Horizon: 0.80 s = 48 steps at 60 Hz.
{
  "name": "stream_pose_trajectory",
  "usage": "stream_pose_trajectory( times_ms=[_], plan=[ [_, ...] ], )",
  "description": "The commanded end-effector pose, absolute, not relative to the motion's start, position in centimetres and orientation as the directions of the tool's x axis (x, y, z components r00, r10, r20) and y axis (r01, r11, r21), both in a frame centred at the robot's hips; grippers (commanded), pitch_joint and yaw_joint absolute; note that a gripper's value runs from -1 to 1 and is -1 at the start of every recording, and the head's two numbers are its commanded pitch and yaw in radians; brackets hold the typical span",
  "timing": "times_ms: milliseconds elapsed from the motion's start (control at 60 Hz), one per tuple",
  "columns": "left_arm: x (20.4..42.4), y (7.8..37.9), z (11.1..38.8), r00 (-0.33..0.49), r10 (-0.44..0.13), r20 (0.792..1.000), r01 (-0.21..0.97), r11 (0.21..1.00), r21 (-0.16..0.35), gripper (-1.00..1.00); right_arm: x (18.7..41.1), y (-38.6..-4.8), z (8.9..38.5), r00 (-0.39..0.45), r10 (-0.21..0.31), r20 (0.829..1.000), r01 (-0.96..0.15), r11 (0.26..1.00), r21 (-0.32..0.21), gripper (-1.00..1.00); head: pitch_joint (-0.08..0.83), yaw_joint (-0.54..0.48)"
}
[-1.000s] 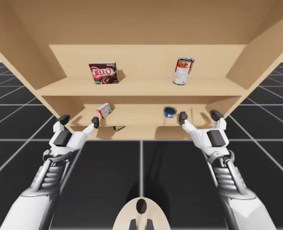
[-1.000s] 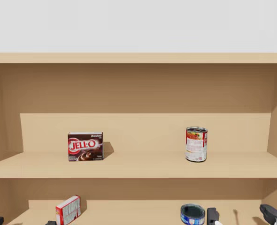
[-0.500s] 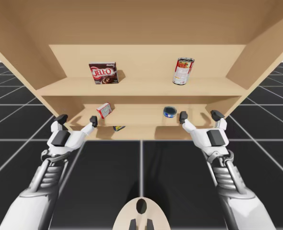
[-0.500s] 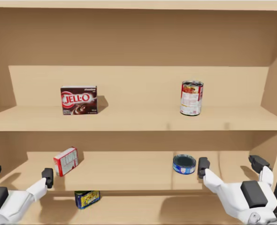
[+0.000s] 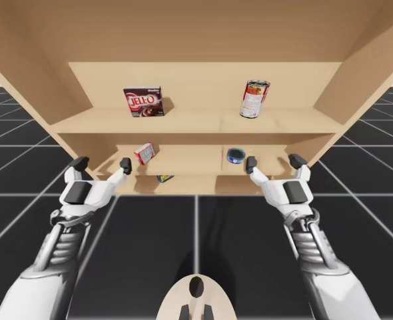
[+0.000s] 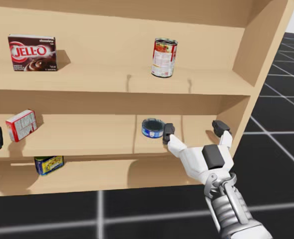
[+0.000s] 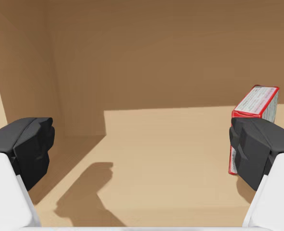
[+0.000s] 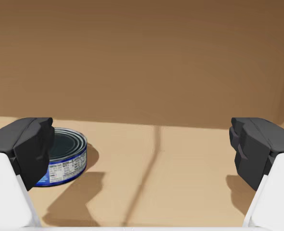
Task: Retrieve the tuna can from the shelves.
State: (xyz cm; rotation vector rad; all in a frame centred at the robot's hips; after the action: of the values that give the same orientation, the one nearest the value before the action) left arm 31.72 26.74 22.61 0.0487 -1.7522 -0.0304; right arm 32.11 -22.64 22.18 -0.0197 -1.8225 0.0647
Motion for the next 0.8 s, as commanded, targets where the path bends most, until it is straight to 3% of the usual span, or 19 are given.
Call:
stream_pose_trajectory(
  times_ms=[17, 133, 300, 417, 617, 800],
  plan=[
    [31.6, 26.8, 22.7, -0.188, -0.047, 0.981, -0.016, 0.999, 0.045, -1.00, 31.9, -21.7, 22.1, -0.249, 0.016, 0.968, -0.038, 0.999, -0.027, -1.00, 0.411, -0.22],
    [31.6, 26.9, 22.8, -0.188, -0.045, 0.981, -0.025, 0.999, 0.041, -1.00, 30.9, -20.8, 23.0, -0.183, -0.071, 0.980, -0.133, 0.990, 0.047, -1.00, 0.408, -0.21],
    [31.6, 27.0, 22.8, -0.187, -0.042, 0.982, -0.033, 0.999, 0.036, -1.00, 28.5, -19.0, 25.7, -0.116, -0.100, 0.988, -0.232, 0.970, 0.070, -1.00, 0.409, -0.21],
    [31.6, 27.1, 22.8, -0.187, -0.040, 0.982, -0.033, 0.999, 0.035, -1.00, 28.2, -17.6, 26.6, -0.086, -0.093, 0.992, -0.304, 0.951, 0.063, -1.00, 0.411, -0.21],
    [31.6, 27.3, 22.8, -0.179, -0.041, 0.983, -0.035, 0.999, 0.035, -1.00, 30.8, -16.0, 25.5, -0.019, -0.128, 0.992, -0.341, 0.933, 0.114, -1.00, 0.415, -0.21],
    [31.6, 27.4, 22.8, -0.173, -0.042, 0.984, -0.038, 0.999, 0.036, -1.00, 34.2, -15.3, 23.8, 0.006, -0.112, 0.994, -0.298, 0.948, 0.109, -1.00, 0.420, -0.20]
  ],
)
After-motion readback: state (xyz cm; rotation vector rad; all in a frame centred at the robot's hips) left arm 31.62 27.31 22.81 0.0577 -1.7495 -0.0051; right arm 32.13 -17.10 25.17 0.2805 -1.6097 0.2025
